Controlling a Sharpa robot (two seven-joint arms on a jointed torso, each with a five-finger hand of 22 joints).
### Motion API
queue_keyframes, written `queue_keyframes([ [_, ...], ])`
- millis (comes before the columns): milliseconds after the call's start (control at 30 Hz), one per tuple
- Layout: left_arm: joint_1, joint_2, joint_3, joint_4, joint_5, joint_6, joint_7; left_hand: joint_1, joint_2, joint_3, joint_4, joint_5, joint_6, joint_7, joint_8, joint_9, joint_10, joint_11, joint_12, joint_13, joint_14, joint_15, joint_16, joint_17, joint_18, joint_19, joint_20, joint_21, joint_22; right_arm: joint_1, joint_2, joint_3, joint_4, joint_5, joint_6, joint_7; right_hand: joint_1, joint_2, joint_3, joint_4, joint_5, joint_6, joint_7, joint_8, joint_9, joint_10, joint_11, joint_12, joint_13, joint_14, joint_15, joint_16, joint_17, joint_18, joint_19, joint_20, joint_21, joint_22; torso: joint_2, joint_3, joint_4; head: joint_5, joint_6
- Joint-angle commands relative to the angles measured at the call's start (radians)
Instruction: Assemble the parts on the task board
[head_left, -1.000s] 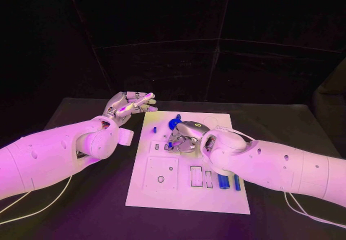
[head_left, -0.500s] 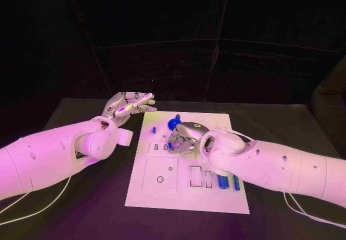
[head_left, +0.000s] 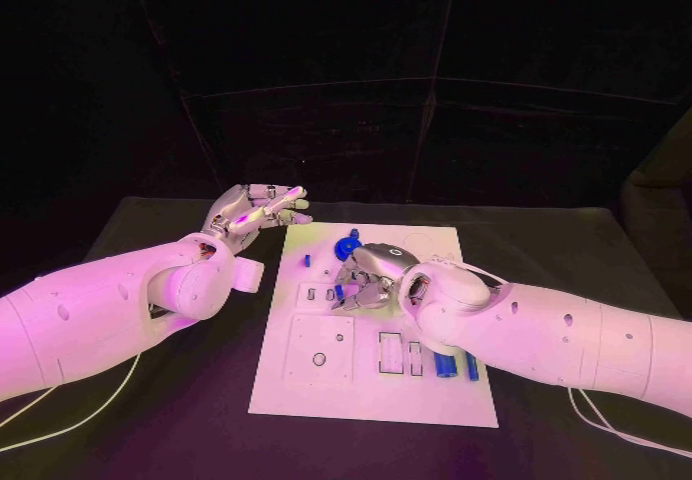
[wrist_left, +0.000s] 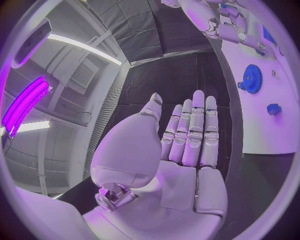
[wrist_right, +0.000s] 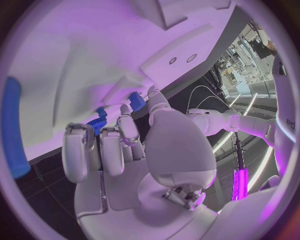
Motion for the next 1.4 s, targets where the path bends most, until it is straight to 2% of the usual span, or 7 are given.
queue_keyframes([
  [33, 0.002, 0.001, 0.001, 0.001, -0.003, 0.016, -0.001, 0.002, 0.008, -0.004, -0.009, 0.002, 0.009, -0.002, -0.008, -0.001, 0.012, -0.001, -0.007, -0.001, 0.019, -0.001, 0.001, 0.007, 0.016, 0.018, -0.002, 0.004, 0.000, -0.001, -0.015, 0.000, 0.027, -0.017, -0.156, 0.058, 0.016, 0.006, -0.016, 0.007, 0.006, -0.009, -0.003, -0.002, 0.000, 0.005, -0.001, 0.020, 0.011, 0.074, 0.010, 0.001, 0.108, -0.010, 0.015, 0.007, -0.002, 0.106, 0.000, 0.0006, -0.0001, 0.001, 0.004],
  [433, 0.003, -0.014, 0.001, 0.015, -0.158, 0.060, -0.167, -0.015, 0.012, -0.038, -0.024, 0.005, 0.082, -0.065, 0.005, 0.010, 0.205, -0.081, 0.066, 0.050, 0.297, -0.096, 0.215, 0.166, 0.017, 0.260, -0.097, 0.135, 0.054, 0.039, -0.169, 0.004, 0.159, 0.288, -0.137, 0.354, 0.096, 0.041, -0.037, 0.005, 0.041, -0.027, 0.002, -0.001, 0.001, 0.019, 0.002, 0.056, 0.031, 0.070, 0.013, -0.006, 0.093, -0.008, 0.009, 0.011, -0.008, 0.094, -0.013, 0.0021, -0.0019, 0.006, 0.008],
  [633, 0.023, -0.025, 0.001, 0.037, -0.402, 0.156, -0.415, -0.064, 0.015, -0.078, -0.004, 0.019, 0.083, -0.105, 0.027, 0.024, 0.260, -0.106, 0.224, 0.191, 0.352, -0.147, 1.126, 1.048, -0.002, 0.463, -0.160, 0.406, 0.237, 0.104, -0.249, 0.005, 0.170, 0.547, -0.023, 0.397, 0.126, 0.070, -0.041, -0.010, 0.053, -0.013, -0.003, 0.007, 0.004, -0.008, -0.003, 0.013, -0.005, 0.056, 0.009, -0.035, 0.042, 0.006, -0.027, 0.008, -0.037, 0.033, -0.035, 0.0067, -0.0068, 0.016, -0.002],
  [667, 0.031, -0.023, 0.001, 0.039, -0.473, 0.188, -0.493, -0.065, 0.031, -0.080, 0.001, 0.004, 0.082, -0.108, 0.045, 0.033, 0.251, -0.125, 0.295, 0.252, 0.356, -0.151, 1.221, 1.160, -0.032, 0.490, -0.162, 0.590, 0.454, 0.117, -0.267, 0.005, 0.165, 0.594, -0.010, 0.400, 0.129, 0.074, -0.043, -0.011, 0.057, -0.012, -0.003, 0.008, 0.003, -0.014, -0.004, 0.004, -0.013, 0.055, 0.008, -0.038, 0.037, 0.008, -0.032, 0.007, -0.042, 0.024, -0.041, 0.0079, -0.0071, 0.017, -0.009],
  [967, 0.061, 0.018, 0.001, 0.034, -0.766, 0.308, -0.836, -0.138, 0.050, -0.152, 0.076, 0.002, 0.084, -0.121, 0.139, 0.080, 0.164, -0.137, 0.523, 0.448, 0.359, -0.157, 1.292, 1.249, -0.062, 0.504, -0.178, 0.872, 0.793, 0.156, -0.319, 0.005, 0.100, 0.701, -0.019, 0.395, 0.133, 0.085, -0.048, -0.014, 0.068, -0.012, -0.004, 0.008, 0.003, -0.015, -0.005, -0.002, -0.019, 0.054, 0.006, -0.043, 0.031, 0.009, -0.035, 0.005, -0.046, 0.018, -0.071, 0.0153, -0.0066, 0.024, -0.032],
  [1100, 0.072, 0.058, -0.001, 0.014, -0.844, 0.338, -0.930, -0.174, 0.056, -0.201, 0.131, 0.001, 0.092, -0.142, 0.223, 0.135, 0.189, -0.158, 0.775, 0.693, 0.377, -0.175, 1.350, 1.329, -0.078, 0.514, -0.188, 0.974, 0.926, 0.161, -0.326, 0.005, 0.079, 0.710, -0.031, 0.379, 0.132, 0.087, -0.049, -0.013, 0.070, -0.012, -0.004, 0.009, 0.003, -0.016, -0.005, -0.003, -0.020, 0.054, 0.006, -0.045, 0.029, 0.009, -0.035, 0.005, -0.047, 0.017, -0.082, 0.0179, -0.0052, 0.027, -0.037],
  [1400, 0.122, 0.158, -0.073, -0.042, -0.886, 0.348, -1.021, -0.197, 0.065, -0.281, 0.166, 0.000, 0.049, -0.161, 0.360, 0.247, 0.201, -0.173, 0.979, 0.899, 0.386, -0.184, 1.378, 1.369, -0.092, 0.513, -0.201, 1.070, 1.051, 0.164, -0.322, 0.005, 0.046, 0.666, -0.050, 0.326, 0.121, 0.103, -0.063, -0.004, 0.083, -0.012, -0.005, 0.009, 0.002, -0.018, -0.006, -0.014, -0.031, 0.052, 0.005, -0.053, 0.018, 0.012, -0.041, 0.003, -0.055, 0.003, -0.089, 0.0192, -0.0085, 0.033, -0.046],
])
